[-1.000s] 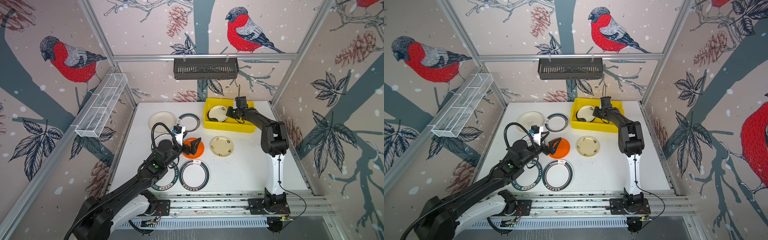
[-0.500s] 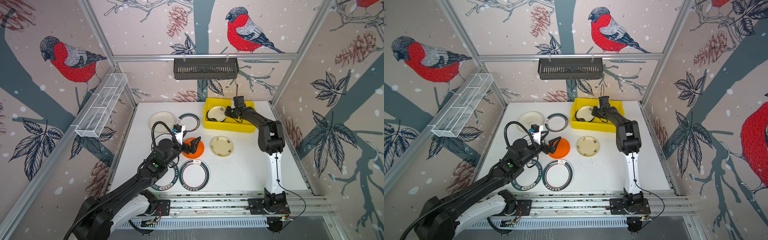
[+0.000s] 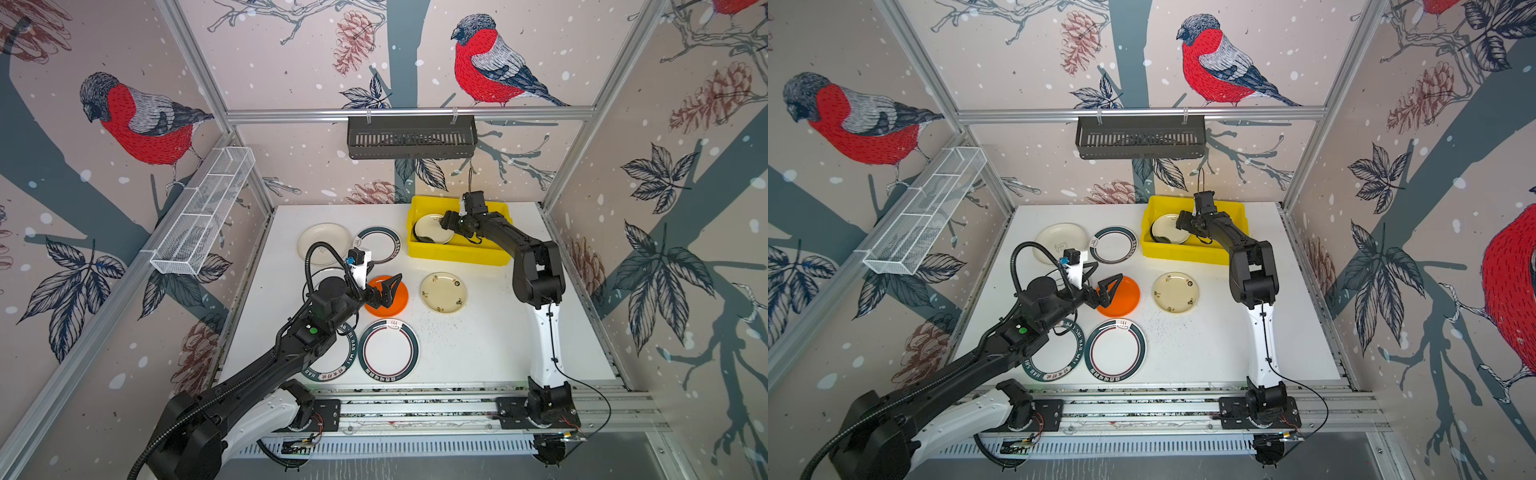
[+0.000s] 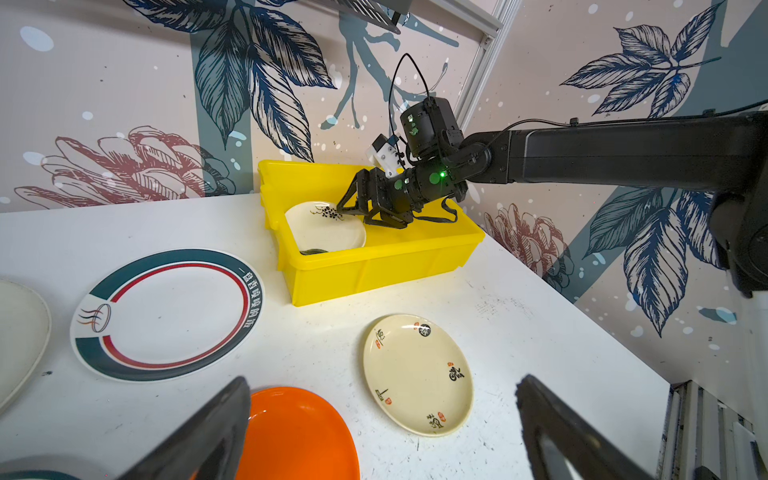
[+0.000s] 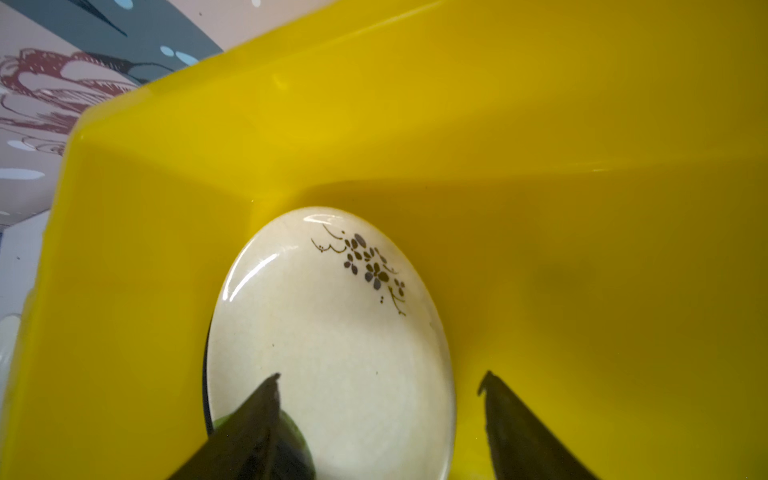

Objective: Place the plates into the plastic bin on the countertop
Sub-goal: 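Lower the flower-print plate onto the black plate and open the right gripper, then move the right gripper back to the cream plate with red-black characters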

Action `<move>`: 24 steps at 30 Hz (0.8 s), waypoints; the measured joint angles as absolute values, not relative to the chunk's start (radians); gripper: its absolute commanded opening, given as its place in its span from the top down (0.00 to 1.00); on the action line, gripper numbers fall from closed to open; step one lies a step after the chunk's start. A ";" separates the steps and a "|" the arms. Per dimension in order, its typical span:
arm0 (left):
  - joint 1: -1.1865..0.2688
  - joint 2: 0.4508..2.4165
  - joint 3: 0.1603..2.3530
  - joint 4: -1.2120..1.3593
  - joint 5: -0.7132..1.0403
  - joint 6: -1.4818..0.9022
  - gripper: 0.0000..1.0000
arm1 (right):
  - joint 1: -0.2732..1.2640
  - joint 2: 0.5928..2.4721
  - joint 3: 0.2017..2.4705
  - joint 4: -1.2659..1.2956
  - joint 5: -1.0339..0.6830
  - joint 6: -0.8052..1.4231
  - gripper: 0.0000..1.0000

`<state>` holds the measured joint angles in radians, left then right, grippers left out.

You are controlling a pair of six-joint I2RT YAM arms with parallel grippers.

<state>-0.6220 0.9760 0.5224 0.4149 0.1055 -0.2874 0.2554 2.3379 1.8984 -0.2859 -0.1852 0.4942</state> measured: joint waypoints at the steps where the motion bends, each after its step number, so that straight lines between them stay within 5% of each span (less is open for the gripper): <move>1: -0.622 0.976 0.522 0.415 0.105 -0.287 0.02 | 0.262 2.331 1.894 -0.290 -0.175 0.492 0.06; 8: -0.622 0.979 0.522 0.414 0.105 -0.289 0.01 | 0.267 2.240 1.837 -0.272 -0.123 0.460 0.00; 24: -0.622 0.960 0.403 0.431 -0.076 -0.384 0.02 | 0.276 1.684 1.343 -0.155 0.088 0.469 0.00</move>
